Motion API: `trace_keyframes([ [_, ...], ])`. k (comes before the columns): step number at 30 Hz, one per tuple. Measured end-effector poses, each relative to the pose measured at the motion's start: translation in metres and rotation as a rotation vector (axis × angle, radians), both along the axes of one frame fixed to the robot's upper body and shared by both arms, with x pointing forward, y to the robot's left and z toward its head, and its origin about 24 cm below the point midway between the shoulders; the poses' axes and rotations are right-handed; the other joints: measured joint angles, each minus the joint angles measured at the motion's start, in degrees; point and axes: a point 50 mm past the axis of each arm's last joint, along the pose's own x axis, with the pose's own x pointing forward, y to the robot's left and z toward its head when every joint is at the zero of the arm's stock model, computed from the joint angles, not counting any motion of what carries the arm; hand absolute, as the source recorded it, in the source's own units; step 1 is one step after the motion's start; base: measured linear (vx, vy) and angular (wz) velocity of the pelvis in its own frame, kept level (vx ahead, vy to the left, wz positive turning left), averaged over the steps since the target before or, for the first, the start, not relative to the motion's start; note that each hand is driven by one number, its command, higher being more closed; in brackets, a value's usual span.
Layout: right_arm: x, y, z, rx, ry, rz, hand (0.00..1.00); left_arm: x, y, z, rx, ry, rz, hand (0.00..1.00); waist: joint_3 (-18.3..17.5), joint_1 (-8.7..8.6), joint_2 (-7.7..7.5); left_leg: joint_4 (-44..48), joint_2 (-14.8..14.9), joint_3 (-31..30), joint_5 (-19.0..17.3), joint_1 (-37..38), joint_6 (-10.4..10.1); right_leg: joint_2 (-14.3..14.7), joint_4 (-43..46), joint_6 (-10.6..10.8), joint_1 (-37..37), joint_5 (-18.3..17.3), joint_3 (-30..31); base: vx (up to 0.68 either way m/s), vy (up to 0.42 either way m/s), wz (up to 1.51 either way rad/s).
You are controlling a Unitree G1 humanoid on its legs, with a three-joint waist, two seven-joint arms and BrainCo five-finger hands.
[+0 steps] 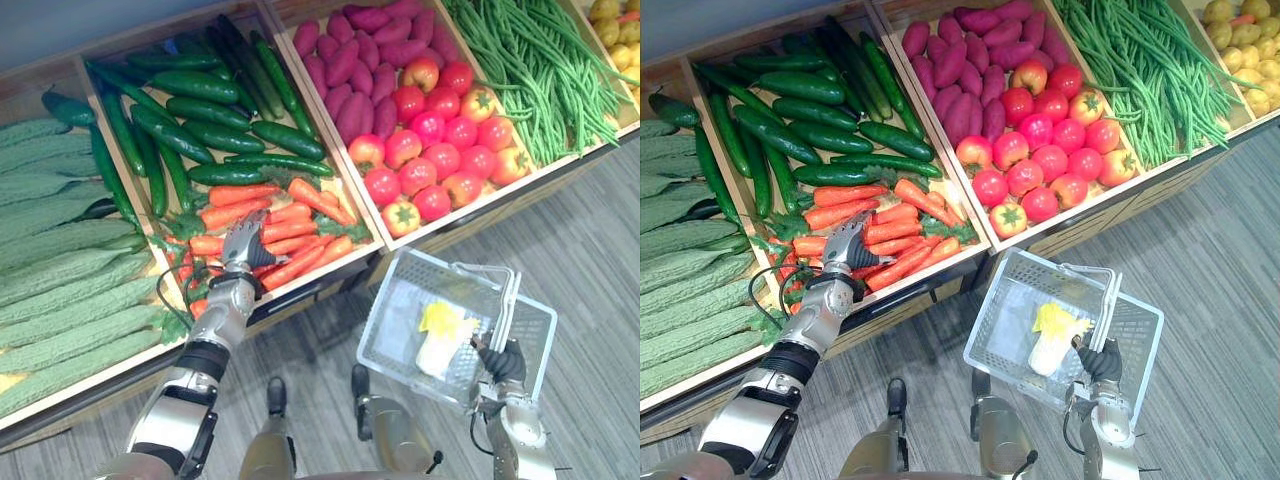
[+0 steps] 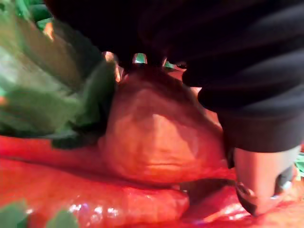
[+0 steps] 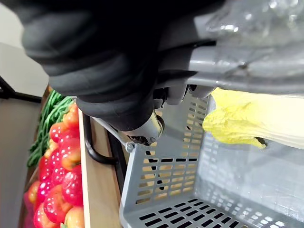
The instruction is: Pick vegetable in the basket
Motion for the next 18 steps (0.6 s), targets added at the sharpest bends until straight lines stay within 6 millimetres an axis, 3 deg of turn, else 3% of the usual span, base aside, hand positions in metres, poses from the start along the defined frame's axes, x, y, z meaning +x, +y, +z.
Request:
trace_keyframes([
  [3, 0.0, 0.0, 0.0, 0.0, 0.0, -0.002, 1.0, 0.003, -0.001, 0.005, 0.0, -0.011, -0.004, 1.0, 0.3, 0.95, 0.05, 0.18, 0.01, 0.22, 0.0, 0.07, 0.0, 0.06, -0.01, 0.02, 0.02, 0.2, 0.31, -0.03, -0.014, -0.04],
  [11, 0.003, -0.001, 0.003, 0.003, -0.017, -0.008, 1.0, 0.006, -0.004, 0.01, -0.008, -0.017, -0.014, 1.0, 1.76, 0.84, 0.21, 0.1, 0.21, 0.06, -0.01, 0.92, 0.01, 0.74, -2.66, 0.26, 2.23, 1.48, 0.21, 0.0, 0.0, 0.0],
  [18, -0.002, -0.002, 0.0, 0.012, -0.005, -0.025, 1.0, -0.008, 0.004, 0.015, -0.118, -0.084, 0.033, 1.0, 2.23, 0.81, 0.34, -0.63, 0.33, -0.1, -0.03, 2.96, 0.04, 0.92, -4.22, 0.32, 4.68, 1.54, -0.04, 0.0, 0.0, 0.0],
])
